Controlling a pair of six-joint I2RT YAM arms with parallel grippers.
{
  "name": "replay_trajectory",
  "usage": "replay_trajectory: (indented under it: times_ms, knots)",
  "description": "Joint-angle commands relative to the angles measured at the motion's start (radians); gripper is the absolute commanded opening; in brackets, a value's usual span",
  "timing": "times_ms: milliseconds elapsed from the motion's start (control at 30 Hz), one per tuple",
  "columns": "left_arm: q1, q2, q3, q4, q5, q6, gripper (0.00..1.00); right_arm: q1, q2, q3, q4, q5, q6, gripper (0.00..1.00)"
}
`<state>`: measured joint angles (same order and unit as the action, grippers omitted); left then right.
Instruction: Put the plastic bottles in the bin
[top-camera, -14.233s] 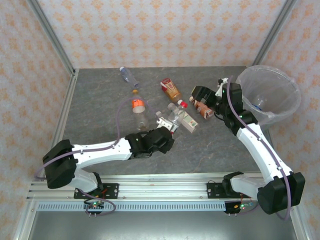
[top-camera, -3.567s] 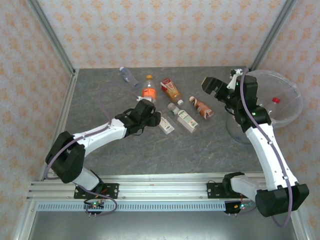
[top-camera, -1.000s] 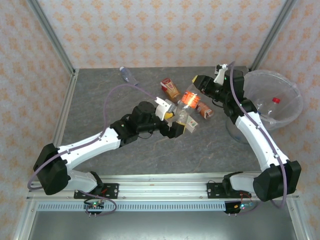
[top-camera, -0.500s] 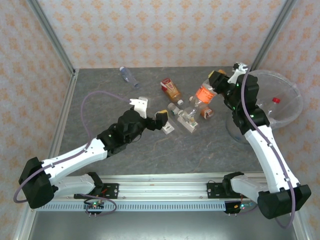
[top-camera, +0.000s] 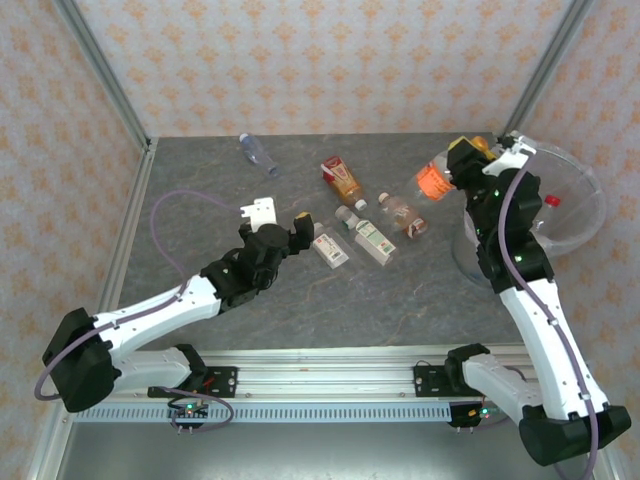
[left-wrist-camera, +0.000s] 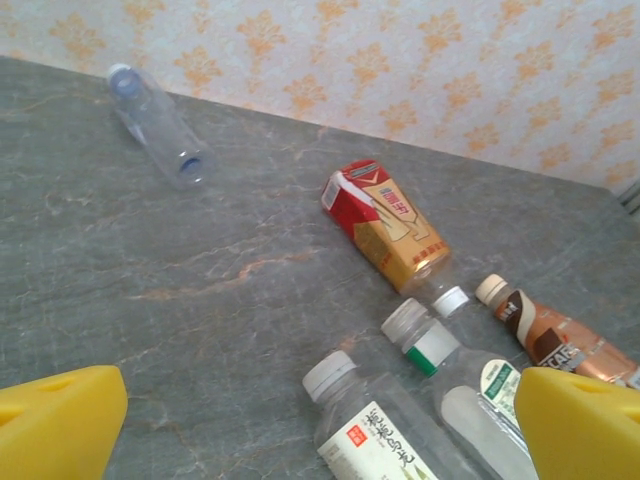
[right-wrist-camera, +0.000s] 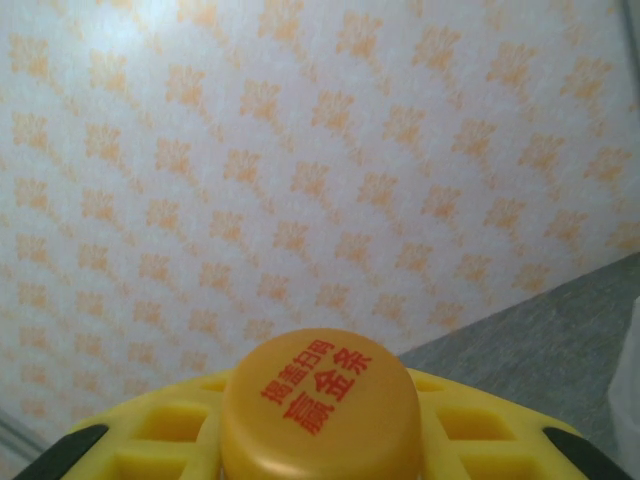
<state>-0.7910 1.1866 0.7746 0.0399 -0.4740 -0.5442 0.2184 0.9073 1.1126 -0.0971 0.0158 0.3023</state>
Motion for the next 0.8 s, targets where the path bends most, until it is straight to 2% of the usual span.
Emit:
replay_trajectory:
  times_ms: [0, 133, 367, 633, 767]
  knots:
    - [0.010, 0.017, 0.018, -0.051, -0.069, -0.041, 1.00, -0.013, -0.069, -0.011, 0.124, 0.109, -0.002, 0.00]
    - [0.014, 0.040, 0.023, -0.053, -0.059, -0.060, 1.00, -0.020, -0.125, -0.014, 0.181, 0.201, -0.075, 0.00]
    - [0.016, 0.072, 0.040, -0.057, -0.029, -0.068, 1.00, -0.036, -0.138, 0.046, 0.112, 0.347, -0.251, 0.00]
    - [0.020, 0.071, 0.046, -0.073, -0.029, -0.065, 1.00, -0.058, -0.142, 0.099, 0.120, 0.465, -0.324, 0.00]
    - [0.021, 0.072, 0.048, -0.075, -0.028, -0.068, 1.00, -0.078, -0.143, 0.097, 0.173, 0.468, -0.307, 0.00]
